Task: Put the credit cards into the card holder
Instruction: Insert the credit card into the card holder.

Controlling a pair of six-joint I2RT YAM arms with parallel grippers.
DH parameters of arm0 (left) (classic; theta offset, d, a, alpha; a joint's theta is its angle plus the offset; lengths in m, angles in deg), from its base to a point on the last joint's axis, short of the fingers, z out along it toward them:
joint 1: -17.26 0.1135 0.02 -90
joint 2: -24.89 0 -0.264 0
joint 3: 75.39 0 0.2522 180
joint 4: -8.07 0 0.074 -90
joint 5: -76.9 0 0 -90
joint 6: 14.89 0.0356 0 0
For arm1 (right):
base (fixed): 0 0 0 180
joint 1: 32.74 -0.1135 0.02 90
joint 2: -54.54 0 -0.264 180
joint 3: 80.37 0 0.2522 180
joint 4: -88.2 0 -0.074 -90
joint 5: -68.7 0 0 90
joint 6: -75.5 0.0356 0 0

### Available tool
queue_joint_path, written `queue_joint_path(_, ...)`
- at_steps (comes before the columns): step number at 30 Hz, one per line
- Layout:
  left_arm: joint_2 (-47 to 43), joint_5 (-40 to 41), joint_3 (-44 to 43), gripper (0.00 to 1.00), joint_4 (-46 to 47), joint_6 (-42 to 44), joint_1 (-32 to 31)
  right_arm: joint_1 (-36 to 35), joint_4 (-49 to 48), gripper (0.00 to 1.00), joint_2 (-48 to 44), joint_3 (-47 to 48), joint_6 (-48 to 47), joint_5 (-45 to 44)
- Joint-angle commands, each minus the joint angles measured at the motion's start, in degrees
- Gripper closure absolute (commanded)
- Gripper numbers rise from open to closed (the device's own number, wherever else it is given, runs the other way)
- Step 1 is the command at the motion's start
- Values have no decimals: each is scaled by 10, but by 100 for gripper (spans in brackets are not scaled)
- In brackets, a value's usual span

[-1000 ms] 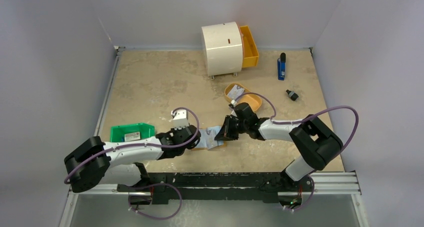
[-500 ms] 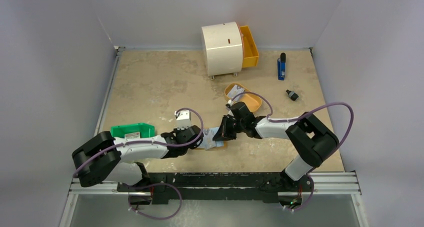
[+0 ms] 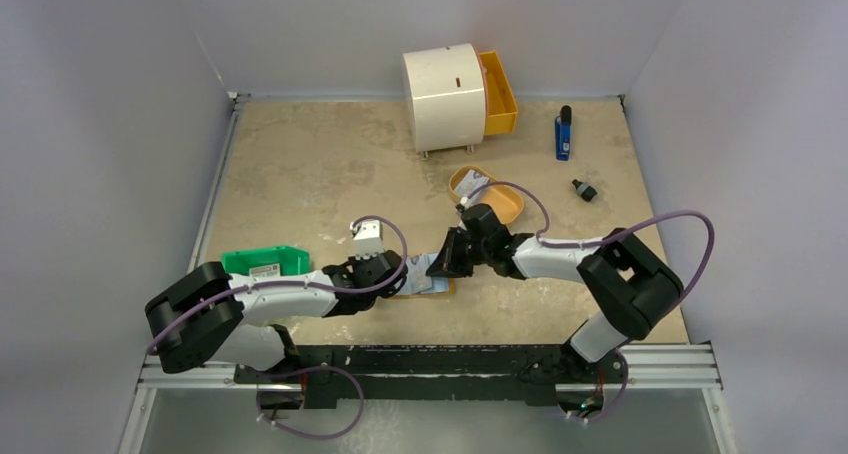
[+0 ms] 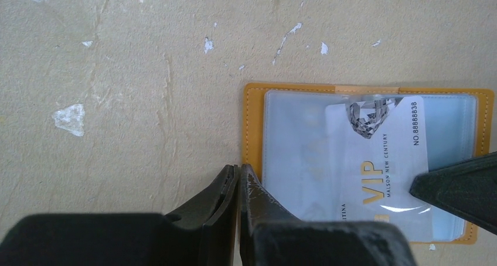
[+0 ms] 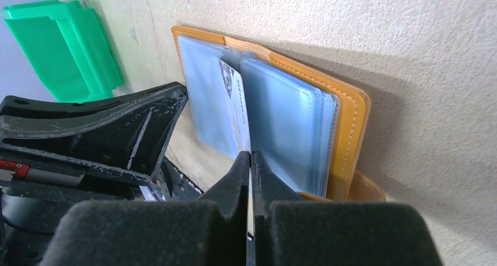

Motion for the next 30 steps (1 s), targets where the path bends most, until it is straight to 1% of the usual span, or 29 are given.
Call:
queue_joint_path(1, 7, -20, -5, 95, 5, 3, 0, -2, -11, 100, -9, -9, 17, -40)
queue_joint_path(8, 7, -26, -6, 96, 13, 0, 0, -9, -38, 100, 11, -12, 29, -20)
queue_joint_path(17, 9, -32, 1, 98, 20, -4, 0, -13, -40, 100, 14, -24, 51, -56)
queue_joint_path(23, 10, -37, 4, 100, 27, -7, 0, -17, -64, 100, 28, -29, 55, -28)
queue_joint_path(26, 12, -44, 6, 100, 37, -8, -1, -27, -66, 100, 43, -20, 54, -7)
queue_joint_path(30, 15, -49, 6, 100, 43, -10, 0, -39, -64, 100, 55, -5, 51, -3)
